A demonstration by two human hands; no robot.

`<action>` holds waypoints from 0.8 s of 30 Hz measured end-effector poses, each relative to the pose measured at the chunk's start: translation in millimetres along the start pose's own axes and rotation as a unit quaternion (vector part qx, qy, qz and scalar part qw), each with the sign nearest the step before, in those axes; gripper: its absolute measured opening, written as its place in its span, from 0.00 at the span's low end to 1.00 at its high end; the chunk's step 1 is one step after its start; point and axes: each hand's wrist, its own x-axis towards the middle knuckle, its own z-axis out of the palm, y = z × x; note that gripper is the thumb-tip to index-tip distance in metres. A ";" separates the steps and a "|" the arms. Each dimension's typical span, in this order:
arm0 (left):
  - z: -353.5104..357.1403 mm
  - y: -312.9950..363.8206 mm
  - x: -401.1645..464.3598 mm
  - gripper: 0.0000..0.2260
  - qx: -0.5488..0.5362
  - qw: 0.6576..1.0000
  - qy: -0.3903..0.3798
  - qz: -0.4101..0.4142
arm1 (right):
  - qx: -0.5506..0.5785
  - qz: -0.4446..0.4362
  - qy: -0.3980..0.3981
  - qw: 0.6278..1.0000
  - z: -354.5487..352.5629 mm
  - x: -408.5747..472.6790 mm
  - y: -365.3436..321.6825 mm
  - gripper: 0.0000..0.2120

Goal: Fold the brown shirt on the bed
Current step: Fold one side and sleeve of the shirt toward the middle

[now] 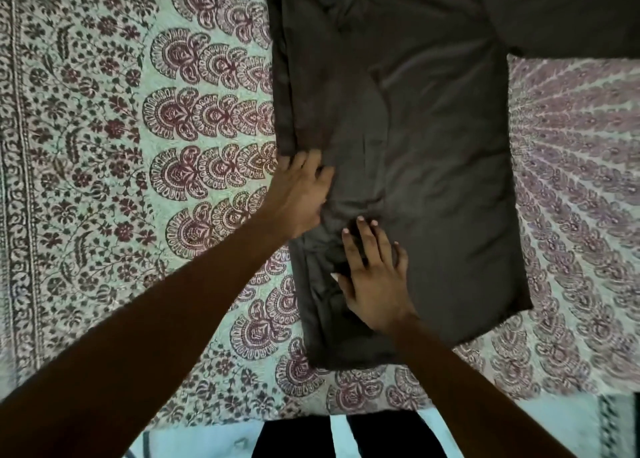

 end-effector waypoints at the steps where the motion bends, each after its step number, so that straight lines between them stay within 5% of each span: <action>1: 3.1 6.7 -7.1 0.27 -0.012 1.000 0.001 0.006 | 0.000 -0.008 -0.001 1.000 7.3 -9.5 1.4 0.34; 4: 9.8 18.8 -29.7 0.31 -0.076 0.997 -0.003 -0.018 | -0.001 -0.012 0.002 1.000 23.1 -23.2 7.7 0.34; 9: 23.6 34.6 -73.0 0.61 -0.054 0.991 -0.124 -0.011 | 0.008 0.002 0.012 1.000 28.4 -38.0 3.9 0.35; 13: 37.0 44.8 -82.7 0.72 -0.047 0.986 -0.156 -0.028 | 0.007 0.000 -0.002 1.000 45.4 -62.5 11.2 0.36; 20: 29.7 51.7 -80.9 0.74 -0.039 0.985 -0.164 -0.042 | -0.004 -0.029 -0.022 0.999 50.2 -84.5 23.9 0.37; 24: 26.6 42.6 -82.4 0.61 -0.137 0.981 -0.135 -0.040 | 0.007 -0.030 -0.014 0.999 35.4 -73.9 26.5 0.35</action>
